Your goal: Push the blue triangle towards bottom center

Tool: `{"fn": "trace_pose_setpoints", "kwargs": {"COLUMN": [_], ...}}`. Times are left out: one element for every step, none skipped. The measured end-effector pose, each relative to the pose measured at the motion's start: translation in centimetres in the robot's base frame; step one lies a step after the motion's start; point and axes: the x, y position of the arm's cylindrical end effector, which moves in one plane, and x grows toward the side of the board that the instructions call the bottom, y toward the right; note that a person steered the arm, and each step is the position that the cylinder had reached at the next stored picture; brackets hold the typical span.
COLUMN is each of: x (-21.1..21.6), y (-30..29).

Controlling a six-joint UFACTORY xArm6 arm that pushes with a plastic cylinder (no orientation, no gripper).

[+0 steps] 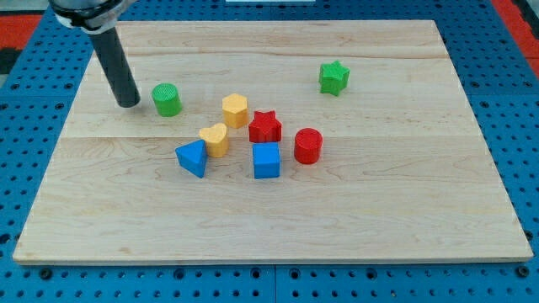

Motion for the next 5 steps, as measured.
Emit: {"fn": "trace_pose_setpoints", "kwargs": {"x": [-0.2, -0.1, 0.0, -0.1, 0.6], "y": [1.9, 6.9, 11.1, 11.5, 9.1]}}
